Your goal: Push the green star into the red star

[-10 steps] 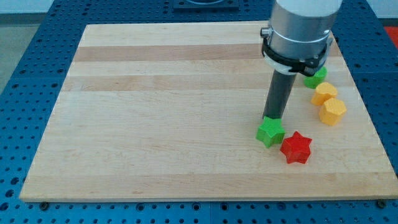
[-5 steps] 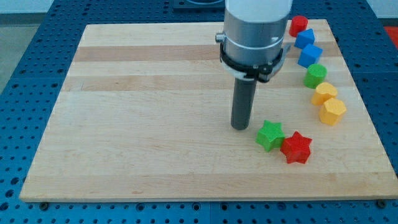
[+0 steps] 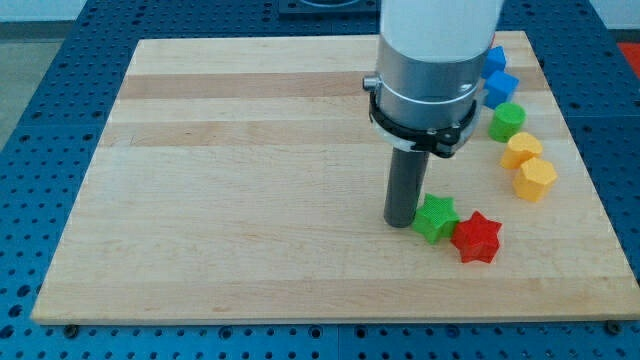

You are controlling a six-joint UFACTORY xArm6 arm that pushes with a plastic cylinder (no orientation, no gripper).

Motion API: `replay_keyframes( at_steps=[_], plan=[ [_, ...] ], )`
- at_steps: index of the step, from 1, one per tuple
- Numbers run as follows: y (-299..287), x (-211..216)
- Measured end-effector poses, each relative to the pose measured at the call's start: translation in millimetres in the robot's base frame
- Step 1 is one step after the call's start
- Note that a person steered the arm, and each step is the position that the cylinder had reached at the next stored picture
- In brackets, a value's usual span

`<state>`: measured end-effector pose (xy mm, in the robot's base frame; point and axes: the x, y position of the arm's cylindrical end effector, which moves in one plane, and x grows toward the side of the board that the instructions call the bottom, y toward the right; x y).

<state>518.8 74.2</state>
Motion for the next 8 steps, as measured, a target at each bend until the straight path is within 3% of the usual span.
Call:
replay_keyframes(
  at_steps=[4, 7, 8],
  plan=[
    [68, 0],
    [28, 7],
    [28, 40]
  ],
)
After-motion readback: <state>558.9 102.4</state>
